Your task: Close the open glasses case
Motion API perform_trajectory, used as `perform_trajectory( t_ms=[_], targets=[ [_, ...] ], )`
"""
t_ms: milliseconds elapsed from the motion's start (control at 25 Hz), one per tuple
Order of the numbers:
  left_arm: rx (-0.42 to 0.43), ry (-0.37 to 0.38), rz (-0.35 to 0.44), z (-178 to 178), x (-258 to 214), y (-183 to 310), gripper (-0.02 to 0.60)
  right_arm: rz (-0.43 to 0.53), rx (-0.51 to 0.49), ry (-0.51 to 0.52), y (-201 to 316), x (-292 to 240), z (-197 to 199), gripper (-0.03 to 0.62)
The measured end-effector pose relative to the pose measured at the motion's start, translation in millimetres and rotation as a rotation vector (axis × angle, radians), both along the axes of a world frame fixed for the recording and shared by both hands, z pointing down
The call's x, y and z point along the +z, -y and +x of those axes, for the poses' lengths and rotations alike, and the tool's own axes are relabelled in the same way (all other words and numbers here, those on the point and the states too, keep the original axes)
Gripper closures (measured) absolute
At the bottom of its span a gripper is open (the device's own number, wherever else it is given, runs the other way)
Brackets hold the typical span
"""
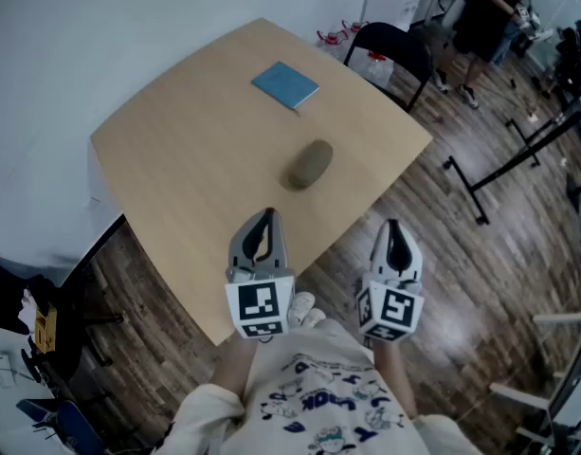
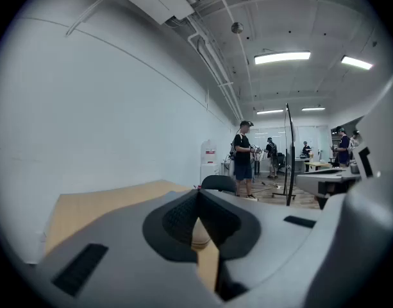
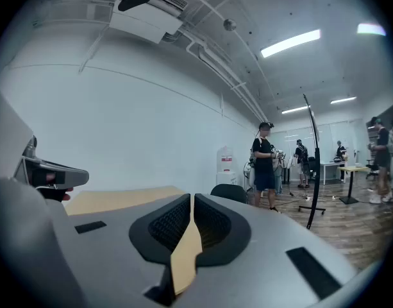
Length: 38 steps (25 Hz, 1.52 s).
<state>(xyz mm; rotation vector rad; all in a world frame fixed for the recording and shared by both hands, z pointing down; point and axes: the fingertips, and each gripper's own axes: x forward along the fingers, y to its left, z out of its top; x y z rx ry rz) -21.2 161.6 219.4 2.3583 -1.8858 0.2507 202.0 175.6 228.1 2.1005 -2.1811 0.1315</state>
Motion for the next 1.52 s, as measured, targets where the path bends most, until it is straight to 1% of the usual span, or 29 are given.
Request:
perform_trajectory(
  t_ms=[480,840,1080,1200,1320,1520],
  targets=[
    [0.005,0.006,-0.012,-1.9,5.4,11.4,0.581,-0.006,-0.005,-0.002,10.8,5.3,-4.3,0.574],
    [0.018,0.008,-0.065,-10.0,30.3,38.1,0.581,-0.029,0.002,0.018,35.7,18.9,-14.9,0.573],
    [0.042,0.02,-0.108,-11.6,48.9,58.7,0.581,-0.082,0.02,0.032,53.7,34.6,-23.9,0.573],
    [0.024,0.032,-0.123,-14.4,56.3,73.0,0.581,-0.101,0.007,0.036,68.1,41.8,-29.2,0.572],
    [0.01,0.024,-0.165,-13.5,69.0,78.0,0.58,-0.141,-0.014,0.041,76.9,51.9,-31.6,0.572],
    [-0.039,0.059,-0.215,-14.4,88.5,98.9,0.581,-0.195,-0.064,0.032,104.8,73.4,-32.3,0.572]
  ],
)
